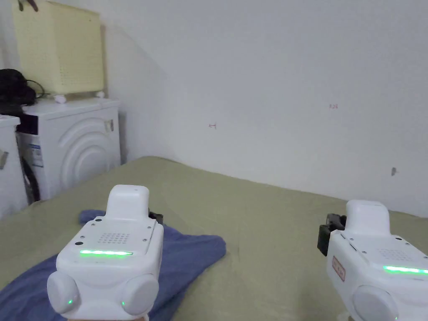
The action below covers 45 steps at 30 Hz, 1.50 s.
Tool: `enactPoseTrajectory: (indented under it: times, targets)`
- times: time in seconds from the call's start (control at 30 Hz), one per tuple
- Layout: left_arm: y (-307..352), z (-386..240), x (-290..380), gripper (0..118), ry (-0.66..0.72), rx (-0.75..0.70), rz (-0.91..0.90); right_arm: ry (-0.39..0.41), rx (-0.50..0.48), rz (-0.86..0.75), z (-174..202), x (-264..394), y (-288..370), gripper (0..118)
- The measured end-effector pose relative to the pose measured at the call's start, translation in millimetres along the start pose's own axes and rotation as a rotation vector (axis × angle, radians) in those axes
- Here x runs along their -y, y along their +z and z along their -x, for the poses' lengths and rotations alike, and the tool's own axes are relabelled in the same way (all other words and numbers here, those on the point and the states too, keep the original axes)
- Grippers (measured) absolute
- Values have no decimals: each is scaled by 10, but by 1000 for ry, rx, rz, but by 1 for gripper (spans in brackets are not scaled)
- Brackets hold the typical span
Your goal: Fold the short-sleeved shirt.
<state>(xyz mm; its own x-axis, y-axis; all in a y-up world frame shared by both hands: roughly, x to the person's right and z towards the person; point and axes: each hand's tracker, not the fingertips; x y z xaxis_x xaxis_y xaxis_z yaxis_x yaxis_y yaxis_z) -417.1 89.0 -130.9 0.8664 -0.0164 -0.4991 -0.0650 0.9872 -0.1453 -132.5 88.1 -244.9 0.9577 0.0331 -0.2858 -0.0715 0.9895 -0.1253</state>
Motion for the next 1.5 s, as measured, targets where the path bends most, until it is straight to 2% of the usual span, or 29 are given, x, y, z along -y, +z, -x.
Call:
enactPoseTrajectory:
  times: [0.23, 0.43, 0.63, 0.77, 0.83, 0.9, 0.97, 1.03, 1.17, 1.2, 1.27, 1.3, 1.37, 1.5]
  targets:
    - [250, 787, 82, 0, 23, -161, 42, -13, -233, 23, 897, 7, -129, 0]
    - [384, 1068, 156, 0, 11, -235, 63, 30, -324, 53, 1302, 154, -125, 0]
    - [297, 1043, 216, 0, 4, -233, 89, 32, -327, 64, 1245, 223, -161, 0]
    - [71, 912, 234, 0, -27, -180, 115, 28, -294, 69, 1054, 229, -216, 0]
    - [-143, 872, 220, 0, -45, -108, 157, 32, -266, 70, 926, 223, -241, 0]
    - [-437, 865, 202, 0, -53, 14, 191, 31, -234, 64, 781, 229, -278, 0]
    - [-832, 842, 176, 0, -56, 45, 257, 41, -204, 69, 612, 246, -322, 0]
    - [-1247, 802, 134, 0, -70, 134, 342, 59, -169, 75, 469, 276, -371, 0]
    - [-2223, 537, 58, 0, -238, 277, 532, 120, -81, 109, 213, 419, -543, 0]
    - [-2463, 473, 65, 7, -241, 353, 592, 111, -78, 131, 149, 456, -588, 0]
    - [-2904, 348, 150, 95, -211, 543, 704, 87, -74, 181, 48, 556, -684, 0]
    - [-3107, 274, 228, 118, -195, 594, 763, 85, -70, 196, 4, 609, -722, 0]
    - [-3426, 111, 504, 118, -225, 622, 907, 101, -49, 243, -70, 766, -801, 0]
    - [-3914, -194, 995, 118, -294, 499, 1004, 82, -43, 357, -225, 1046, -934, 0]
